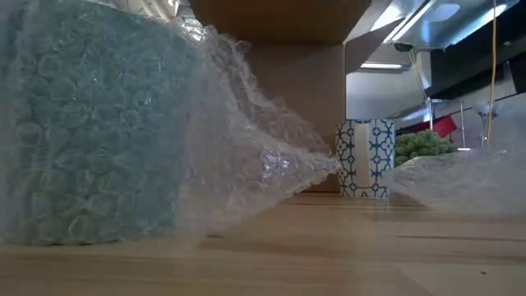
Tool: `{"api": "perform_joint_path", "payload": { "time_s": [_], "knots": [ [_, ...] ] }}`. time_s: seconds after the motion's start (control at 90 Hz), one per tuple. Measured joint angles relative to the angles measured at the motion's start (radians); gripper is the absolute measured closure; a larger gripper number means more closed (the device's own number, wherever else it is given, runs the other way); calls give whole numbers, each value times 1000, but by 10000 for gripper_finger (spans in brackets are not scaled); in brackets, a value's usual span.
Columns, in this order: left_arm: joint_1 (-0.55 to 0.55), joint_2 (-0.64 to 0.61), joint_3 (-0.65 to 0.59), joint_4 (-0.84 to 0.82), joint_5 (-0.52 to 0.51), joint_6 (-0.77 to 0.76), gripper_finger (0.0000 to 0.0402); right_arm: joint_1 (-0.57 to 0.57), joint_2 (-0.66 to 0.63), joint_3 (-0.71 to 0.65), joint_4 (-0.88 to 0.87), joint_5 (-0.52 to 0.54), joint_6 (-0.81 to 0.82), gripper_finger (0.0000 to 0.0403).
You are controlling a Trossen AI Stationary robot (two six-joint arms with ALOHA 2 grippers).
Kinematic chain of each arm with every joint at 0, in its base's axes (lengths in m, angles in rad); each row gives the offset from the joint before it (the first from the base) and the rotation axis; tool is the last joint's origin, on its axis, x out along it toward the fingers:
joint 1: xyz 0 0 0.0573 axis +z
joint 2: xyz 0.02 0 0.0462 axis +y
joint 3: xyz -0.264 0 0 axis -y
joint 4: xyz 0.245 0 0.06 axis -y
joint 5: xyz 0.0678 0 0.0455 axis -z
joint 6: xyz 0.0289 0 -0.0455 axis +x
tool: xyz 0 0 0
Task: Wrap mug
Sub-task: Put the wrapped green mug into the box
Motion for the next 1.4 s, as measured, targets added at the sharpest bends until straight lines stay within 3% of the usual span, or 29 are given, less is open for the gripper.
{"api": "perform_joint_path", "payload": {
  "time_s": [0.156, 0.378, 0.6, 0.9, 1.4],
  "knots": [
    [-30, 0, 0, -6, -44, -20, 304, -24, 27, 1, -40, -14, 75, 147],
    [-35, 0, 0, -5, -60, -36, 304, -41, 94, 2, -63, 7, 68, 156],
    [-33, 0, 0, -2, -72, -34, 304, -48, 115, 3, -49, -25, 54, 216],
    [-33, 0, -6, 6, -93, -38, 304, -53, 116, 2, -60, -95, 29, 383],
    [-62, -8, -8, -7, -106, -28, 304, 13, -82, 16, -117, -74, 21, 391]
  ]
}}
